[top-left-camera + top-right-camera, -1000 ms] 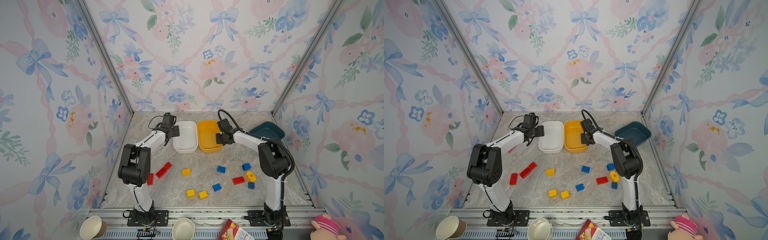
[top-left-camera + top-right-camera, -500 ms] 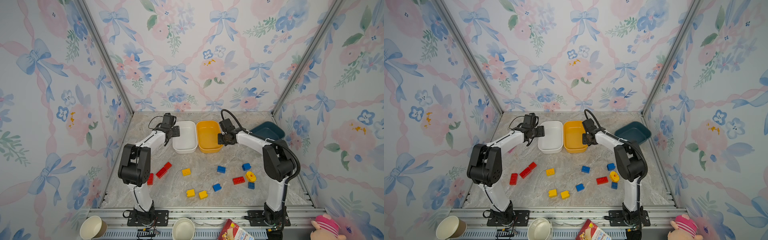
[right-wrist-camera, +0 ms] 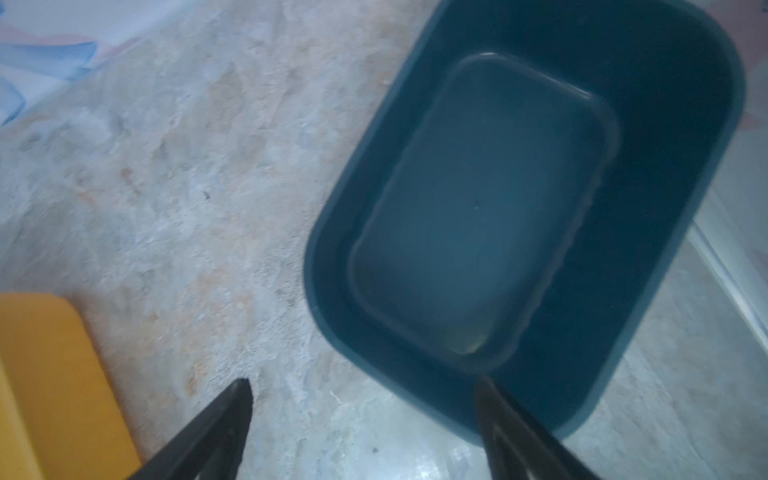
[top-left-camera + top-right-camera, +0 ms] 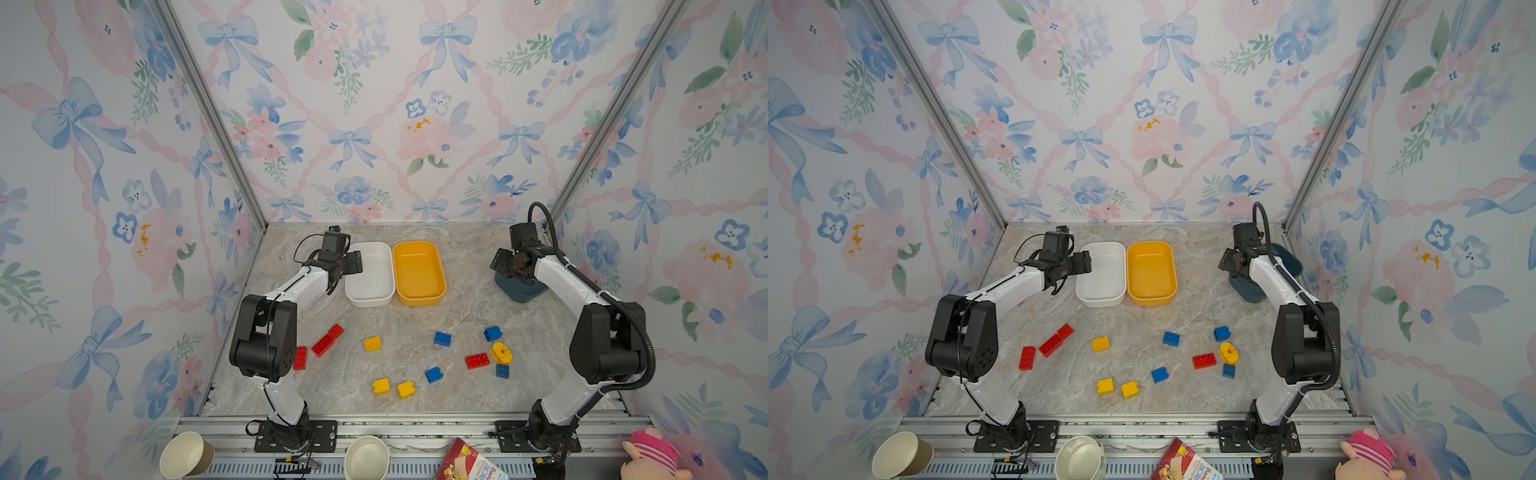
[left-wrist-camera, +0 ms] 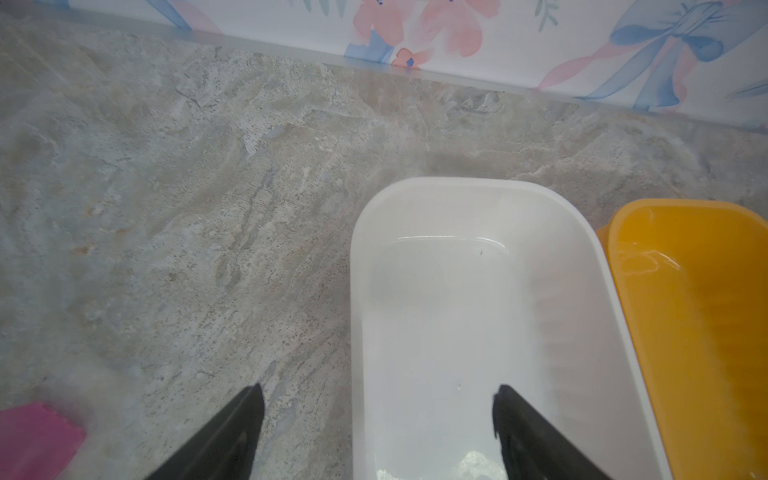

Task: Sort the legos into containers by color
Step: 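Move the right gripper to the teal bin rim and grip it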

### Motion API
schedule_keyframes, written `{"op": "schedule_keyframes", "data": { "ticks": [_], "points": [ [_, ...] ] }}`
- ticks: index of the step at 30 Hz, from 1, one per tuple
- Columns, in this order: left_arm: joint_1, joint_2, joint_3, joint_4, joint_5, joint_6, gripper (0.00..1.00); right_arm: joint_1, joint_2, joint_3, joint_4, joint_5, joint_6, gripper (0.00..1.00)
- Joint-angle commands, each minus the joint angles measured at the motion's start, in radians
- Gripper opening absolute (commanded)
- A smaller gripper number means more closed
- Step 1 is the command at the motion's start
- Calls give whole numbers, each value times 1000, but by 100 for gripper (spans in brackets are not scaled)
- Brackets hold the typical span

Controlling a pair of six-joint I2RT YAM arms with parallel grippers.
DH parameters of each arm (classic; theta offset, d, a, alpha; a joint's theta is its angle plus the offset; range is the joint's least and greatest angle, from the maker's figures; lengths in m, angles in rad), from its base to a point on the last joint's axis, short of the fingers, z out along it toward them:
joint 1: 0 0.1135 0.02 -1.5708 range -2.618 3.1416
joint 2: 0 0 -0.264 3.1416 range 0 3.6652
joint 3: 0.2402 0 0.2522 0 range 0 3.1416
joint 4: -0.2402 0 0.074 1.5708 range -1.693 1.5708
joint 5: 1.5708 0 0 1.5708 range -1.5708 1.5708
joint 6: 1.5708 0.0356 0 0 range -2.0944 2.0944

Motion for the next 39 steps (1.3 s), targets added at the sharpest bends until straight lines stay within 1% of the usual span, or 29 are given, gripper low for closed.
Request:
{"op": "schedule_keyframes", "data": {
  "ticks": [1,4,7,10,16,19,20,22,28,30,31,34,39],
  "points": [
    [5,-39,-24,44,35,-23,90,-79,-25,-32,-72,19,54,88],
    [5,-41,-29,49,41,-26,91,-155,4,-33,-73,-19,69,87],
    [5,-45,-33,48,40,-24,92,-204,37,-37,-56,-53,78,85],
    [5,-50,-35,49,39,-24,93,-230,70,-34,-31,-72,80,83],
    [6,-51,-37,48,40,-30,93,-255,153,-2,-12,-126,90,72],
    [6,-55,-37,49,41,-32,93,-253,170,-3,3,-134,90,63],
    [6,-56,-37,49,41,-32,93,-252,174,-3,4,-135,118,59],
    [7,-57,-38,48,40,-31,93,-252,181,-7,11,-137,121,52],
    [14,-64,-42,48,40,-29,94,-235,170,-22,19,-133,107,23],
    [16,-65,-44,48,43,-28,94,-224,169,-20,16,-132,103,16],
    [15,-64,-46,48,43,-27,94,-218,170,-17,12,-132,73,12],
    [16,-68,-49,49,45,-27,94,-195,177,-3,-5,-135,27,5],
    [18,-70,-55,53,51,-24,94,-156,211,37,-47,-159,-81,0]
  ]
}}
